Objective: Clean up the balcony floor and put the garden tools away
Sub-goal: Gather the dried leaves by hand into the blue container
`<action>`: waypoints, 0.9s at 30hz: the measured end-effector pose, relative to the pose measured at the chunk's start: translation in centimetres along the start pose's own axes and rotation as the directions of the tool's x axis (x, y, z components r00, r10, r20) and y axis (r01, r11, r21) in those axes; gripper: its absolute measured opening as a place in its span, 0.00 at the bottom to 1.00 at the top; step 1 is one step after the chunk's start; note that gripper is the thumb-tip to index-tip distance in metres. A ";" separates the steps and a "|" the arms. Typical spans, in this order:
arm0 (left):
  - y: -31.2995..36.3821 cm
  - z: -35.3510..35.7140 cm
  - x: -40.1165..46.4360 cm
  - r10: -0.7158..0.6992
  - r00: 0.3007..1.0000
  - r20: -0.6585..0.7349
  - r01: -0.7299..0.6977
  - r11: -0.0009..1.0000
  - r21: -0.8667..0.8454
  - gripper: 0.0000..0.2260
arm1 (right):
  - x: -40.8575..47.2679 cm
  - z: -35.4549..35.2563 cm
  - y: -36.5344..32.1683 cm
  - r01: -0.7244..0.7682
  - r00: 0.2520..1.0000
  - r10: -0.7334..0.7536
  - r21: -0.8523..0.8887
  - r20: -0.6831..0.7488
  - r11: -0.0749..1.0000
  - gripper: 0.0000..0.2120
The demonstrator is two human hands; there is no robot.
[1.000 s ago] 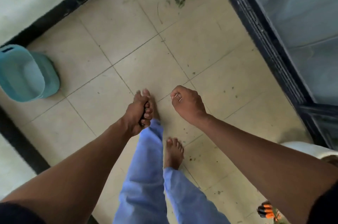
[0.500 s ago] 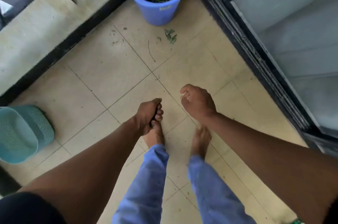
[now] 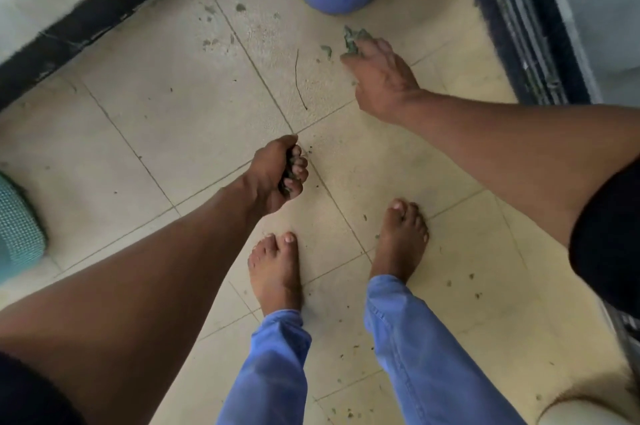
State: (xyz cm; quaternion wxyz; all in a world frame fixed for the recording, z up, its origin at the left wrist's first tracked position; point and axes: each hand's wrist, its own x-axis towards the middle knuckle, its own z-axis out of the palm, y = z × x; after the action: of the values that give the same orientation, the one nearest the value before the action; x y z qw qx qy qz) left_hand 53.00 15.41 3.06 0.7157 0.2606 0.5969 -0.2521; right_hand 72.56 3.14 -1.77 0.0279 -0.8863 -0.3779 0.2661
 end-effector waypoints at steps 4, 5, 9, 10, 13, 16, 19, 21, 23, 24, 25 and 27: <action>-0.7 -1.2 1.5 -0.025 1.000 -0.003 0.025 0.999 -0.038 0.19 | 2.7 0.8 0.5 0.060 0.995 -0.048 -0.132 0.093 0.989 0.40; -1.0 -1.4 1.7 -0.030 1.000 -0.004 0.030 0.998 -0.047 0.19 | 3.0 0.8 0.5 0.075 0.990 -0.054 -0.166 0.127 0.983 0.43; -2.2 -2.1 2.4 -0.065 0.998 -0.009 0.064 0.993 -0.096 0.18 | 3.4 0.3 0.6 0.137 0.981 -0.097 -0.249 0.165 0.959 0.46; -2.6 -2.1 2.5 -0.078 0.997 -0.009 0.077 0.992 -0.104 0.18 | 3.4 0.2 0.8 0.149 0.982 -0.114 -0.244 0.151 0.958 0.43; -3.6 -1.8 3.1 -0.118 0.993 -0.011 0.116 0.986 -0.115 0.18 | 2.9 0.4 1.5 0.196 0.980 -0.183 -0.256 0.075 0.947 0.27; -3.3 -1.0 3.7 -0.118 0.993 -0.002 0.117 0.989 -0.093 0.17 | 2.4 1.2 2.4 0.259 0.966 -0.252 -0.302 0.065 0.917 0.19; -1.9 0.1 4.5 -0.076 0.997 0.001 0.076 0.993 -0.090 0.18 | 2.3 1.9 3.3 0.298 0.953 -0.301 -0.273 0.033 0.915 0.14; -0.8 1.0 4.9 -0.048 0.999 -0.004 0.048 0.996 -0.071 0.18 | 2.5 2.5 3.8 0.287 0.955 -0.295 -0.176 -0.018 0.942 0.13; 0.0 1.8 5.3 -0.028 1.000 -0.003 0.027 0.997 -0.069 0.18 | 2.7 2.8 3.6 0.203 0.975 -0.202 0.000 -0.091 0.979 0.13; 0.3 2.2 5.4 -0.021 1.000 0.002 0.021 0.997 -0.077 0.18 | 2.6 2.7 3.1 0.127 0.986 -0.111 0.121 -0.127 0.985 0.13; 0.5 2.5 5.5 -0.019 1.000 0.008 0.020 0.996 -0.089 0.18 | 2.4 2.4 2.3 0.048 0.987 -0.008 0.251 -0.158 0.967 0.12; 0.8 3.3 5.5 -0.021 1.000 0.016 0.023 0.992 -0.125 0.18 | 1.6 1.1 0.0 -0.050 0.967 0.172 0.520 -0.188 0.853 0.09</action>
State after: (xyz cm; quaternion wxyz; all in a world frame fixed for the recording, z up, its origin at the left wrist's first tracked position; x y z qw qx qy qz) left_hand 56.79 13.55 -1.76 0.7322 0.2068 0.6091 -0.2240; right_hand 72.92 4.03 -3.43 0.2896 -0.8921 -0.2358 0.2545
